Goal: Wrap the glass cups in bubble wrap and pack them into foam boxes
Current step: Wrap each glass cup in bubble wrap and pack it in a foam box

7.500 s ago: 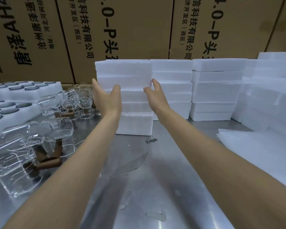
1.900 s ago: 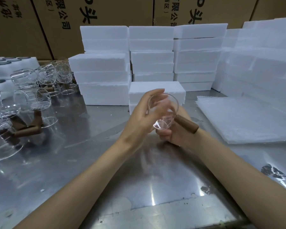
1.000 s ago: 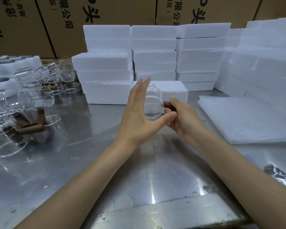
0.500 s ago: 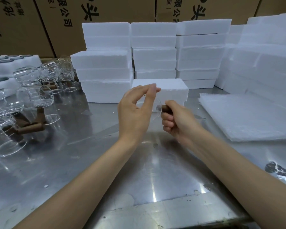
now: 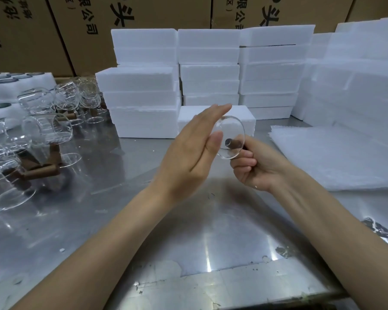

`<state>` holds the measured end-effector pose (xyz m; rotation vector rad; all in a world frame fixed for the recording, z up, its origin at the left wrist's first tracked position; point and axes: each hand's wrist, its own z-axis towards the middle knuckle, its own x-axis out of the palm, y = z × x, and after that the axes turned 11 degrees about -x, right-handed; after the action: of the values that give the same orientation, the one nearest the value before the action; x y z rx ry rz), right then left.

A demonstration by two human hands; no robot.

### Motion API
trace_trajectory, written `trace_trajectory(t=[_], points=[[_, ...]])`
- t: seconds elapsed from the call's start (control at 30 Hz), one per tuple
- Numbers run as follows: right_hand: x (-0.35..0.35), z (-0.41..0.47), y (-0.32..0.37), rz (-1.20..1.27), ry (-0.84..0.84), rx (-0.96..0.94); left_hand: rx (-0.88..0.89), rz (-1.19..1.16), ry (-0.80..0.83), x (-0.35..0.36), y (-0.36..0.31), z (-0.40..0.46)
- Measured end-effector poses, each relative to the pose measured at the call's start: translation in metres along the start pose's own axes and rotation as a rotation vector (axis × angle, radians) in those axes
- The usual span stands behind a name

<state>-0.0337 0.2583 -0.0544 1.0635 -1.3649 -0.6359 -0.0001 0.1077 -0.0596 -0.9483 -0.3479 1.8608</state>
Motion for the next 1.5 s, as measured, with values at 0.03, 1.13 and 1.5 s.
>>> trace_trajectory(t=[0.03, 1.13, 1.5], points=[[-0.001, -0.001, 0.001, 0.011, 0.004, 0.010, 0.030, 0.054, 0.014, -0.001, 0.001, 0.000], [0.010, 0.000, -0.012, -0.353, -0.079, -0.575, -0.695, -0.582, 0.068, 0.007, 0.028, 0.009], [0.005, 0.003, -0.006, -0.089, -0.243, -0.447, -0.641, -0.737, 0.235, 0.014, 0.027, 0.008]])
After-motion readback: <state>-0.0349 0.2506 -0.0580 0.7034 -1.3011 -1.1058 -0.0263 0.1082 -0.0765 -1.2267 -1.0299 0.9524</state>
